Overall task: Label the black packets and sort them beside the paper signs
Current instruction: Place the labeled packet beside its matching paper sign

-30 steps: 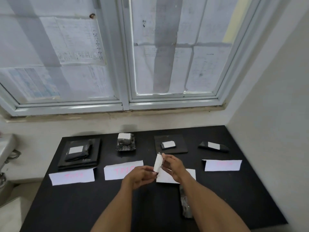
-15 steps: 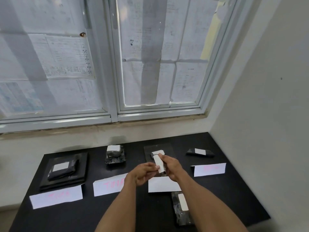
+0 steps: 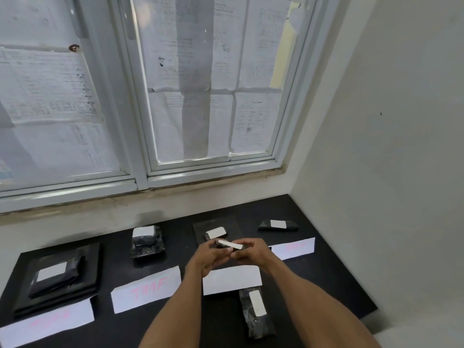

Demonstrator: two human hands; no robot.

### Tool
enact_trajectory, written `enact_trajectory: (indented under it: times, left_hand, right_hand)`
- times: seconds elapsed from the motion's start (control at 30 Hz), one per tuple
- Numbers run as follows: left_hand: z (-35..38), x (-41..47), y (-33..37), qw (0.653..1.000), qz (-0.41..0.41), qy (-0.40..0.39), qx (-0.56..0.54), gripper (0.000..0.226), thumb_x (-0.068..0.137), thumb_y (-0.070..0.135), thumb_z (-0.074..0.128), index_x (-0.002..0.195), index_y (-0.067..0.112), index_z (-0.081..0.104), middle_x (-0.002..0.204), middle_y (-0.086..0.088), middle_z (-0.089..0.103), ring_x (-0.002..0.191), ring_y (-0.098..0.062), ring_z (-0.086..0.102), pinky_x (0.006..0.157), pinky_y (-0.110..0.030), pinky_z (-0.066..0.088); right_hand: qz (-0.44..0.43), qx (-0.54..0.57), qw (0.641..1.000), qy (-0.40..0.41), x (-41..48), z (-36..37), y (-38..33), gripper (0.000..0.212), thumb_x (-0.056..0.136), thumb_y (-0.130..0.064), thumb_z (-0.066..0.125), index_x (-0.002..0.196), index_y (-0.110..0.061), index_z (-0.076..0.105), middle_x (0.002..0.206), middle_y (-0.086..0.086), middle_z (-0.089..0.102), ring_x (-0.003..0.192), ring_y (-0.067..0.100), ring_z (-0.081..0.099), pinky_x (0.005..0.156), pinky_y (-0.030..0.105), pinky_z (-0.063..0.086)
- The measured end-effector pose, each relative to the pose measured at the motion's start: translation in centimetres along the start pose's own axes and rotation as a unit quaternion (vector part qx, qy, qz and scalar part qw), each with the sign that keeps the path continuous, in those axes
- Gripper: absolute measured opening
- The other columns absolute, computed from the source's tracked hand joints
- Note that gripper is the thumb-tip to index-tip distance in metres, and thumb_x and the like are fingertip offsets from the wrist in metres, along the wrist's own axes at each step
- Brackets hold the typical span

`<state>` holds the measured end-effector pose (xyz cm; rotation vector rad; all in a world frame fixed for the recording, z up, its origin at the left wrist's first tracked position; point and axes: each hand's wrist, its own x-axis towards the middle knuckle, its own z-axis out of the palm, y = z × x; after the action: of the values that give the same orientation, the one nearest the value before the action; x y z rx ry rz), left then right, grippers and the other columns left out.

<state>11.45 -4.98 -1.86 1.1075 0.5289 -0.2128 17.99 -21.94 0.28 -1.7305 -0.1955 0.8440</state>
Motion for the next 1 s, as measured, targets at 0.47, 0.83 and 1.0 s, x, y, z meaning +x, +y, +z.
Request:
enact_trajectory:
  times: [0.47,0.83,1.0]
  left_hand:
    - [8.6,8.0,1.0,0.963,0.011,0.042,0.265,0.03,0.081,0.007,0.075,0.11,0.002,0.069,0.106,-0.014,0.071,0.093,-0.019,0.071,0.084,-0.029,0.058]
    - [15.6,18.2,1.4,0.881,0.057,0.07,0.464,0.028,0.07,0.008,0.083,0.097,0.008,0.076,0.095,-0.011,0.074,0.088,-0.02,0.069,0.082,-0.031,0.057]
    - [17.0,20.7,0.2,0.881,0.075,0.093,0.457,0.027,0.074,0.011,0.081,0.099,0.005,0.075,0.096,-0.011,0.075,0.089,-0.019,0.07,0.082,-0.027,0.055]
  right_hand:
    - [-0.012,-0.297,0.954,-0.041,6.7,-13.1,0.3,0.023,0.077,-0.015,0.078,0.101,-0.013,0.075,0.09,0.004,0.072,0.085,0.016,0.067,0.079,0.029,0.056]
    - [-0.102,-0.442,0.89,-0.048,12.9,-22.3,2.1,0.037,0.078,-0.029,0.077,0.114,-0.023,0.07,0.103,-0.002,0.062,0.089,0.015,0.058,0.08,0.032,0.052]
    - [-0.134,-0.483,0.865,-0.033,15.4,-24.1,3.9,0.032,0.081,-0.035,0.074,0.11,-0.021,0.071,0.111,-0.003,0.063,0.093,0.015,0.058,0.079,0.031,0.05]
